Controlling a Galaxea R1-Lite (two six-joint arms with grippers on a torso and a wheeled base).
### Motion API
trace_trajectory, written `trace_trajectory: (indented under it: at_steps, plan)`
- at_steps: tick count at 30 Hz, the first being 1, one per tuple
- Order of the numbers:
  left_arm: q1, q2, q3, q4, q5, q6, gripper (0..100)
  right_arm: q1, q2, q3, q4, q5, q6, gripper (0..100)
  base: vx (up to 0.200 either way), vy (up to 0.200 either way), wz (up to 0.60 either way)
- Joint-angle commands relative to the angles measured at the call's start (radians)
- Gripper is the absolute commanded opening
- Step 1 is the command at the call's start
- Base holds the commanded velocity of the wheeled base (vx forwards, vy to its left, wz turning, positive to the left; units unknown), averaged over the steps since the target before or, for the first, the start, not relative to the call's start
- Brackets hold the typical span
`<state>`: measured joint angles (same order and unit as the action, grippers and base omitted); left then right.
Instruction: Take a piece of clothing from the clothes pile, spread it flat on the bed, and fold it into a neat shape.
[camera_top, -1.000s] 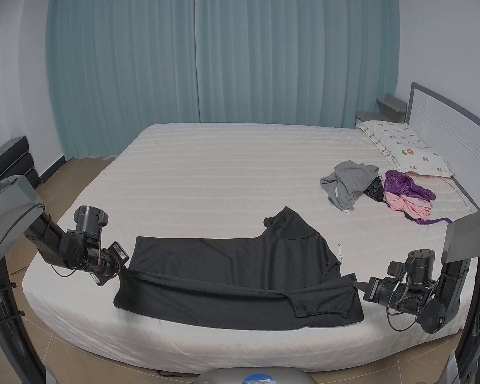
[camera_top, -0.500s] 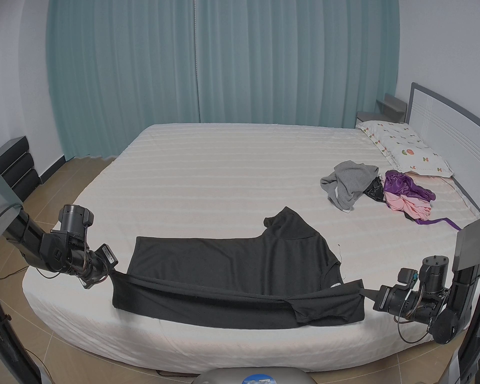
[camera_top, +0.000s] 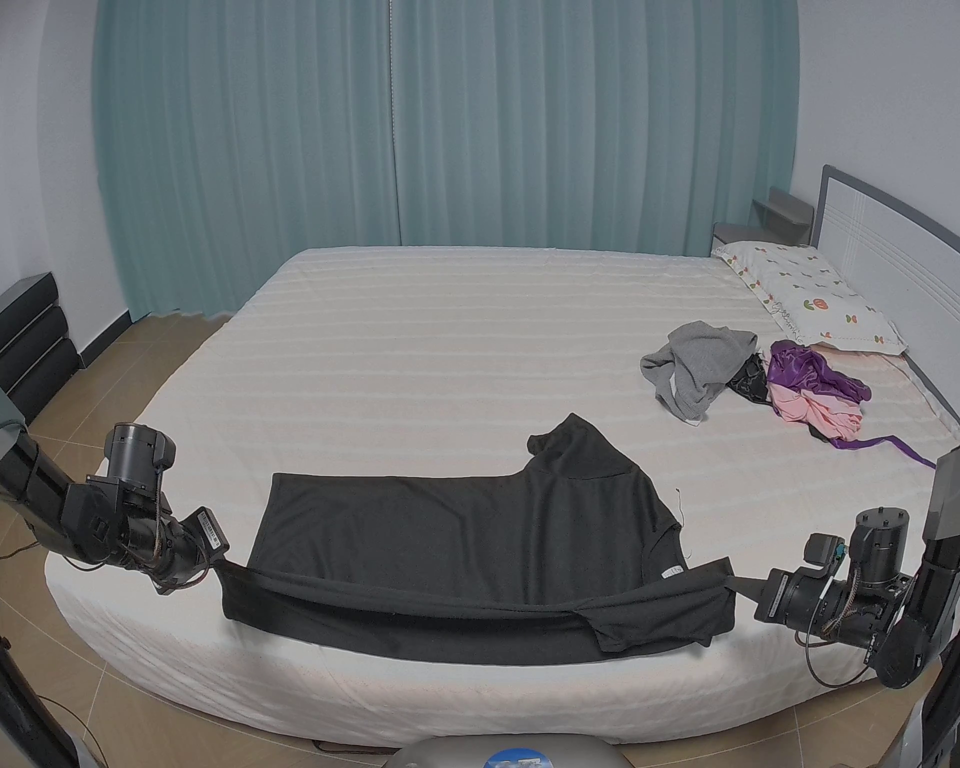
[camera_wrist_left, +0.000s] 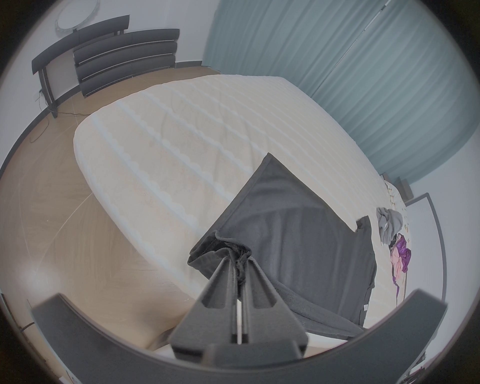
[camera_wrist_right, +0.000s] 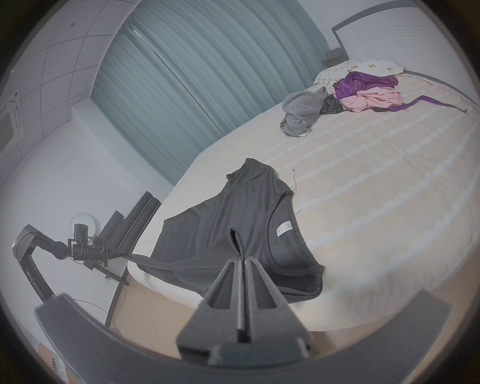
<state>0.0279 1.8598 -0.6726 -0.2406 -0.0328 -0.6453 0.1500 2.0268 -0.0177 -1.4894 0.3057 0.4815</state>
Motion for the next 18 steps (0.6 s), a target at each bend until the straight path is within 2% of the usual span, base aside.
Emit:
trace_trajectory:
  at_steps: [1, 6, 11, 18]
  plan:
    - [-0.002, -0.039, 0.039, 0.0, -0.004, 0.01, 0, 0.003, -0.053, 0.018, 0.032, 0.0, 0.0, 0, 0.0, 0.0, 0.0]
    - [-0.002, -0.073, 0.074, 0.0, -0.004, 0.015, 0, 0.0, -0.138, 0.018, 0.126, -0.007, -0.003, 0, 0.0, 0.0, 0.0]
    - [-0.002, -0.088, 0.111, 0.0, -0.003, 0.049, 0, 0.008, -0.224, 0.018, 0.324, -0.008, -0.05, 0, 0.0, 0.0, 0.0]
    - [-0.002, -0.117, 0.151, 0.0, -0.003, 0.065, 0, 0.01, -0.278, 0.018, 0.383, -0.008, -0.063, 0, 0.0, 0.0, 0.0]
